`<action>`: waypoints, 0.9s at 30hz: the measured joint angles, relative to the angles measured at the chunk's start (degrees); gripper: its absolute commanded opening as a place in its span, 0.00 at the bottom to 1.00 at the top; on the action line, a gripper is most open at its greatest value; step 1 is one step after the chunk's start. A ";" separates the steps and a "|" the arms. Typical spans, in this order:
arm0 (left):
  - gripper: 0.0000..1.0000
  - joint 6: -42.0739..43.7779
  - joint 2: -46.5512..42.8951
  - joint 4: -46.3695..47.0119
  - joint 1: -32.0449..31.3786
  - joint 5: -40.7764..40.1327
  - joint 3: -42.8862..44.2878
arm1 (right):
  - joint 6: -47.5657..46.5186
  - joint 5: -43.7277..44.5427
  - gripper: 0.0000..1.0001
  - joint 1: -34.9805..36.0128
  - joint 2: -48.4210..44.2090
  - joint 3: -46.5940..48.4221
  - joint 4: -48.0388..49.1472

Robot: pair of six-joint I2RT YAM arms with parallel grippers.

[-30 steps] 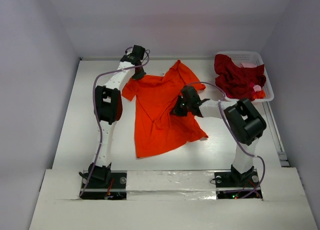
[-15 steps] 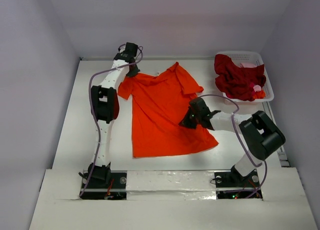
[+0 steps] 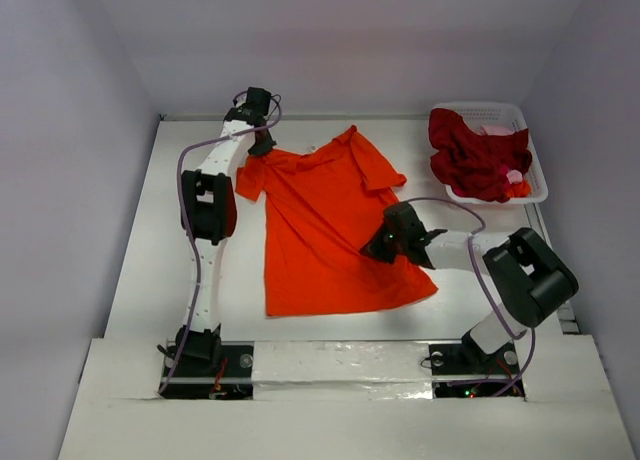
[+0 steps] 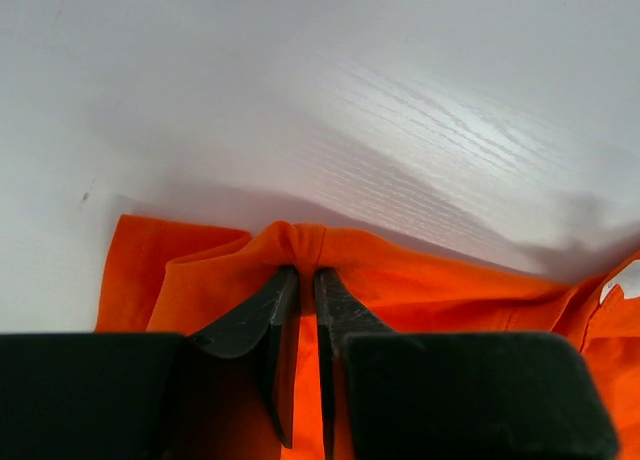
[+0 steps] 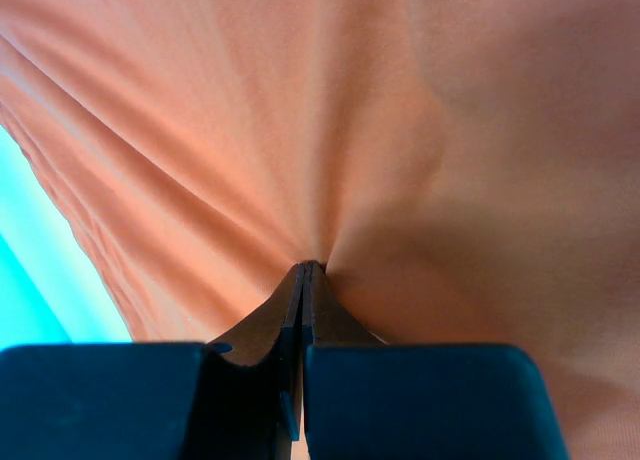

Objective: Fold and stack the t-shirts
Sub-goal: Flatten out the tshirt

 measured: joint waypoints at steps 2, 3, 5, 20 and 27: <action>0.09 0.00 0.15 0.07 0.35 0.35 0.04 | 0.61 -0.24 0.00 0.00 -0.55 -0.74 0.44; 0.09 -0.02 0.28 0.24 0.57 0.52 0.07 | 0.94 -0.39 0.00 0.02 -0.98 -1.31 0.52; 0.12 -0.04 0.63 0.57 1.09 0.83 0.09 | 1.57 -0.52 0.00 0.04 -1.99 -2.34 0.48; 0.37 -0.57 1.44 5.55 3.21 2.08 2.10 | 3.45 -0.52 0.00 0.39 -5.51 -5.14 -1.25; 0.68 -1.57 0.44 7.15 3.21 3.10 0.31 | -0.17 3.85 0.15 2.47 -8.22 -3.61 -7.80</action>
